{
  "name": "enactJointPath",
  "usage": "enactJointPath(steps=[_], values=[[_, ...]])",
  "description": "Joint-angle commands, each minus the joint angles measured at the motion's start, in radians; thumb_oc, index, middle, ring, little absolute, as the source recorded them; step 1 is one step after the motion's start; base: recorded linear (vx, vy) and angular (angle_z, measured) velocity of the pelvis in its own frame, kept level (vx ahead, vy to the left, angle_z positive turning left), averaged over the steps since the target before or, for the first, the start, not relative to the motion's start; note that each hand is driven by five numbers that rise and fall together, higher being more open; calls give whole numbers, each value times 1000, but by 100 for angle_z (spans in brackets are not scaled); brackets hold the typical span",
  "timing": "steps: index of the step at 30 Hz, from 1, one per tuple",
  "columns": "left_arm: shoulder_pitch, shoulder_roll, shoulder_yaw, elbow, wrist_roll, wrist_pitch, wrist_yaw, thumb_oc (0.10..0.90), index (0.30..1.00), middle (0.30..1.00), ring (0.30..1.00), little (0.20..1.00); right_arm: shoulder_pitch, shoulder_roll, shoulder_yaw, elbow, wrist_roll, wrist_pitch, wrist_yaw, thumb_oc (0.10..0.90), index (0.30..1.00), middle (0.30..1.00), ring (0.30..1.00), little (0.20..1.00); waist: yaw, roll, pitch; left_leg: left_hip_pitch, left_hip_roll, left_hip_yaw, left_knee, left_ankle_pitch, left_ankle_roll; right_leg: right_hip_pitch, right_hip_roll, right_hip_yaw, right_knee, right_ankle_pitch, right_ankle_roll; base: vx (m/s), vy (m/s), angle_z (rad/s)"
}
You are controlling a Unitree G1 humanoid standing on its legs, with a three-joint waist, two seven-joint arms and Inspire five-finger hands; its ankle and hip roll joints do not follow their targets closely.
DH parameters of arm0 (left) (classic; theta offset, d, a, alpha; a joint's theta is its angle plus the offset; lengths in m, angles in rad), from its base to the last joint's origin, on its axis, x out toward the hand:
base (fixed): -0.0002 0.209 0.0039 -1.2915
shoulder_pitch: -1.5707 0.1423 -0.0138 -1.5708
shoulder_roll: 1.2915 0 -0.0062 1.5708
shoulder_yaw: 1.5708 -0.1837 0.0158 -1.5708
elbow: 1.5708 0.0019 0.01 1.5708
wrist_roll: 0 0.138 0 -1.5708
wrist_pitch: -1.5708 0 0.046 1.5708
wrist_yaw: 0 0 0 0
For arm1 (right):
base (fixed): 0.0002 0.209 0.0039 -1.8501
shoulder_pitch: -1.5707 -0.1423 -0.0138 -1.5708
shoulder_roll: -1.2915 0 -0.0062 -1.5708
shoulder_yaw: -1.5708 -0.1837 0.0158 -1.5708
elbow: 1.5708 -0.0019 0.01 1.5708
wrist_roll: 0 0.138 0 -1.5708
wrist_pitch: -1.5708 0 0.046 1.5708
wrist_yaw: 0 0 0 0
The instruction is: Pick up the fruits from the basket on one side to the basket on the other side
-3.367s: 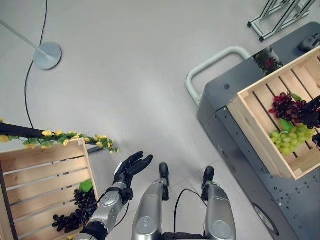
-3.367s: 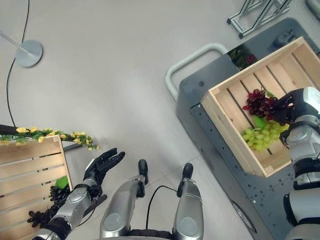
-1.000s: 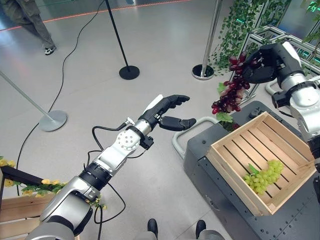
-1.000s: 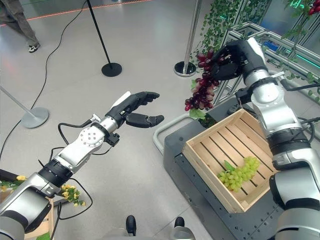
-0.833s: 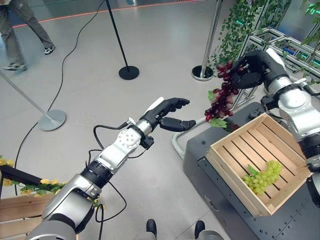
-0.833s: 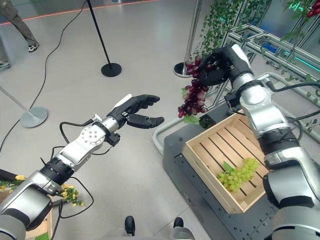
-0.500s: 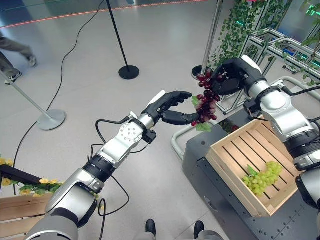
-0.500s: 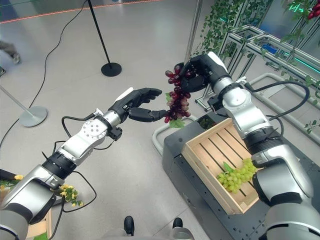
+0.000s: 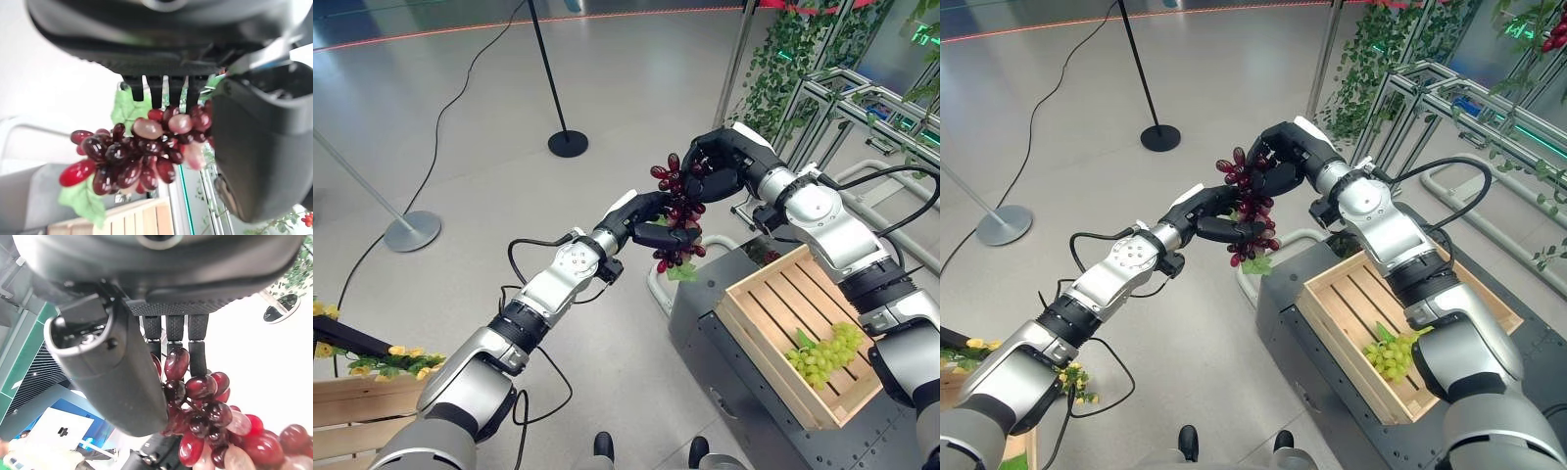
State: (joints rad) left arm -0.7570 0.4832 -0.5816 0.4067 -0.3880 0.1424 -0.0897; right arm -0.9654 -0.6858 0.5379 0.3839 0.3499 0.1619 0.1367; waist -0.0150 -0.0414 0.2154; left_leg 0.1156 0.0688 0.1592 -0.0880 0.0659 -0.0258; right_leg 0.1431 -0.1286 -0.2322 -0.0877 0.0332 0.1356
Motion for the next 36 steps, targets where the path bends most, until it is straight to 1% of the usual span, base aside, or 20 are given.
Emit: enactJointPath(steps=[1, 3, 9, 13, 19, 20, 24, 26, 27, 28, 32, 36], values=[[-99, -64, -43, 102, -11, -30, -36, 800, 900, 900, 900, 900, -236, 46, 26, -15, -12, -76, -48, 400, 300, 300, 300, 300, 9, -8, -195, 21, 52, -11, 1, -50, -63, -3, -12, 40, 0, 8, -6, 0, 0, 0], [-86, -78, -49, 133, -7, -15, -45, 800, 900, 900, 900, 900, -250, 55, 30, -27, -12, -76, -52, 400, 300, 300, 300, 300, 8, -8, -194, 22, 51, -12, 1, -50, -62, -4, -12, 44, 0, 9, -5, 0, 0, 0], [-64, -102, -45, 196, 22, -1, -45, 800, 900, 900, 900, 900, -269, 68, 31, -46, 0, -69, -58, 400, 300, 300, 300, 300, 5, -10, -195, 26, 52, -11, 1, -50, -62, -3, -12, 50, 0, 8, -4, 0, 0, 0], [-63, -116, -34, 241, 42, -17, -22, 800, 900, 900, 900, 900, -274, 80, 31, -56, 9, -55, -57, 400, 300, 300, 300, 300, 4, -11, -195, 27, 52, -11, 1, -50, -63, -3, -13, 53, 0, 8, -4, 0, 0, 0], [-66, -142, -13, 273, 61, -21, 30, 800, 900, 900, 900, 900, -261, 106, 27, -68, 0, -38, -47, 400, 300, 300, 300, 300, 3, -14, -192, 27, 54, -15, 1, -48, -63, 0, -13, 56, 0, 8, -5, 0, 0, 0], [-66, -146, -9, 280, 61, -46, 55, 800, 900, 900, 900, 900, -259, 111, 28, -70, 0, -33, -45, 400, 300, 300, 300, 300, 4, -15, -192, 28, 54, -15, 1, -47, -64, 0, -13, 57, 0, 8, -5, 0, 0, 0], [-73, -162, 9, 288, 56, -93, 106, 800, 900, 900, 900, 900, -252, 127, 21, -78, -11, -25, -40, 400, 300, 300, 300, 300, 4, -17, -190, 29, 55, -16, 1, -48, -64, 1, -13, 56, 0, 8, -7, 0, 0, 0], [-70, -171, 20, 288, 37, -144, 123, 800, 900, 900, 900, 900, -247, 131, 16, -87, -12, -22, -40, 400, 300, 300, 300, 300, 4, -20, -189, 29, 55, -18, 1, -49, -64, 2, -13, 56, 0, 7, -7, 0, 0, 0], [-66, -173, 29, 279, 25, -164, 122, 562, 542, 542, 542, 542, -244, 134, 11, -92, -16, -18, -38, 400, 300, 300, 300, 300, 4, -21, -189, 29, 56, -18, 1, -49, -64, 3, -13, 56, 0, 6, -7, 0, 0, 0], [-63, -175, 34, 274, 17, -183, 130, 400, 300, 300, 300, 300, -243, 137, 8, -97, -13, -12, -37, 400, 300, 300, 300, 300, 4, -22, -188, 30, 56, -18, 1, -49, -65, 3, -14, 57, 0, 7, -7, 0, 0, 0], [-44, -188, 49, 246, 16, -215, 166, 400, 300, 300, 300, 300, -233, 138, -2, -105, 1, -7, -36, 400, 300, 300, 300, 300, 5, -26, -186, 29, 58, -18, 1, -49, -66, 2, -14, 56, 0, 8, -8, 0, 0, 0], [-36, -196, 53, 243, 19, -232, 175, 400, 300, 300, 300, 300, -225, 140, -10, -110, 5, -1, -29, 400, 300, 300, 300, 300, 4, -27, -186, 29, 58, -17, 1, -48, -66, 3, -15, 54, 0, 8, -8, 0, 0, 0]])
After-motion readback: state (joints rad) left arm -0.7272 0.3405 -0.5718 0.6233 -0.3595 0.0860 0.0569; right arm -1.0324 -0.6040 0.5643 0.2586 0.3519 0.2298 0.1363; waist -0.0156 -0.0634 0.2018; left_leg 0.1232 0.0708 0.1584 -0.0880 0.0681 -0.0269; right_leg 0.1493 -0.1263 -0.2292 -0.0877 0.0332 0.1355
